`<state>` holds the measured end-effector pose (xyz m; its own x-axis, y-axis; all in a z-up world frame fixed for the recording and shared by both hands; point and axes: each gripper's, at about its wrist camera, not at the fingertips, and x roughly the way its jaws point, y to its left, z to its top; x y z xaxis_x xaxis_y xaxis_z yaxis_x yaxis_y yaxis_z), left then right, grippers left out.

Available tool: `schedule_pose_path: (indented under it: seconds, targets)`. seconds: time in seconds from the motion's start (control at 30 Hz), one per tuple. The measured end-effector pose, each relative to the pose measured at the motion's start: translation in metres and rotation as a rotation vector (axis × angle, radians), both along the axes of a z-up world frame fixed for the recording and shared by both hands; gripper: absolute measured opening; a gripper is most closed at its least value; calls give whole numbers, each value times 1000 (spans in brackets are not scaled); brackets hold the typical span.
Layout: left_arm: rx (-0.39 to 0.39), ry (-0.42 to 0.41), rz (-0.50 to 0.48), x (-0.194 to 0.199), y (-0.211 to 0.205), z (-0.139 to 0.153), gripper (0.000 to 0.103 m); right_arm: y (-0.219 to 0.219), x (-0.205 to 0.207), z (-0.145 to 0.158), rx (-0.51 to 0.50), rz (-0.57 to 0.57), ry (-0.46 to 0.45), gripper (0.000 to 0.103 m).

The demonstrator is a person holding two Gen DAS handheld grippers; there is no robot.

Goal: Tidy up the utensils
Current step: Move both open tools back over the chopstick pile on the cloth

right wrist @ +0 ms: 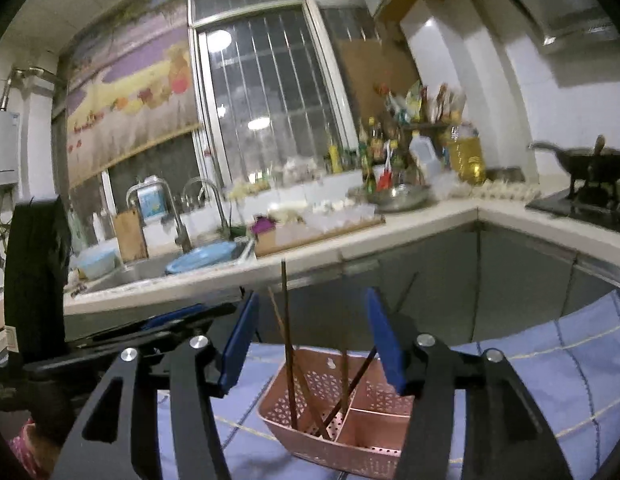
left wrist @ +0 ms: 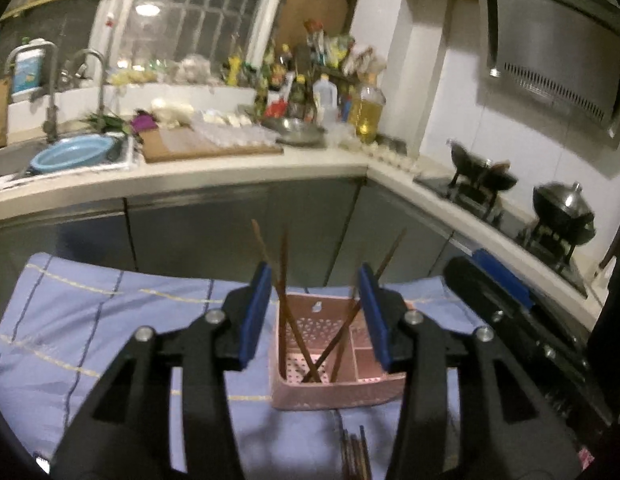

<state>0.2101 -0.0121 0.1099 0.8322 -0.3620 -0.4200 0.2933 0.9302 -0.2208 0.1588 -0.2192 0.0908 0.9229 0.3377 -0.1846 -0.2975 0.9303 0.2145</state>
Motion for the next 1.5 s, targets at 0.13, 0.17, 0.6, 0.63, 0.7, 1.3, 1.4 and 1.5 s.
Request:
schedule_pose_path:
  seconds: [0.13, 0.17, 0.6, 0.63, 0.7, 1.3, 1.4, 1.5]
  targets:
    - [-19, -85, 60, -61, 16, -1, 56, -13, -56, -8, 49, -55, -19, 57]
    - [-11, -94, 66, -75, 18, -7, 57, -17, -72, -21, 54, -78, 7, 57]
    - [247, 180, 96, -147, 14, -163, 57, -59, -149, -172, 78, -336, 543, 57]
    - [261, 178, 109, -148, 14, -167, 57, -58, -149, -173, 76, -334, 548, 57]
    - [279, 179, 127, -149, 15, -173, 57, -54, -150, -175, 83, -320, 559, 57]
    - [258, 235, 150, -146, 25, -184, 57, -49, -143, -196, 12, -364, 558, 57]
    - [246, 256, 150, -143, 27, -187, 57, -48, -143, -196, 11, -365, 559, 57]
    - [244, 281, 148, -140, 28, -190, 57, -48, -143, -196, 7, -367, 560, 57]
